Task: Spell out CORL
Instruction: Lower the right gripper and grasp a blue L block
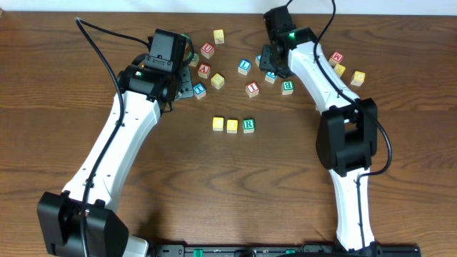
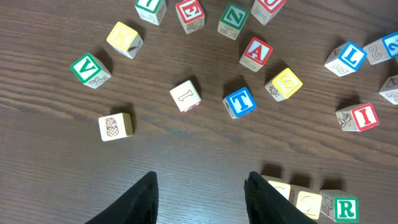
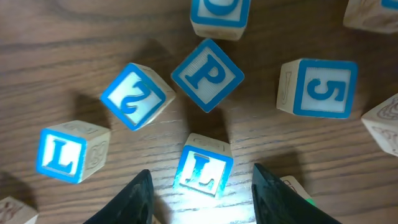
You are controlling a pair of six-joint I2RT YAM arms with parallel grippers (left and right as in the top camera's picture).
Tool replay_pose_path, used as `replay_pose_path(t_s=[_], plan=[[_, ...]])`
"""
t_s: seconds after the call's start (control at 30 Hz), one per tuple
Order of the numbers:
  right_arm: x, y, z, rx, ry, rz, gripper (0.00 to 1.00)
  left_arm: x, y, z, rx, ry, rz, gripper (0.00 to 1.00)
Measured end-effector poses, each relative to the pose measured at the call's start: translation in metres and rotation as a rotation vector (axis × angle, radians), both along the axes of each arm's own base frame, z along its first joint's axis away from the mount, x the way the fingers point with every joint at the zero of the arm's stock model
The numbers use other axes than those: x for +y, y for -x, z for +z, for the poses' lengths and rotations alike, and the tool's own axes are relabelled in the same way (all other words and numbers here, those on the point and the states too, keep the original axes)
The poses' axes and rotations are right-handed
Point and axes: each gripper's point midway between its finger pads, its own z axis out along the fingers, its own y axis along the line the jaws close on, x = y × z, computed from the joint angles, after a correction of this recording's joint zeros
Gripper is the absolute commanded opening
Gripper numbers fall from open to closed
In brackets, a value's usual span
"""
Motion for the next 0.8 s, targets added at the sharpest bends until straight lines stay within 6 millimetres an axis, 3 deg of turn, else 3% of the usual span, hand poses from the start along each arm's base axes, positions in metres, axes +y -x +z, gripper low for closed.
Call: replay_pose_path(t_s=[0.2, 0.8], plan=[[-0.001, 0.004, -0.015, 0.035, 0.007, -0.013, 0.44, 0.0, 0.0, 0.0, 0.0, 0.0, 0.0, 0.44], [-0.002, 0.005, -0.02, 0.046, 0.006, -0.034, 0.39, 0.0, 0.0, 0.0, 0.0, 0.0, 0.0, 0.44]])
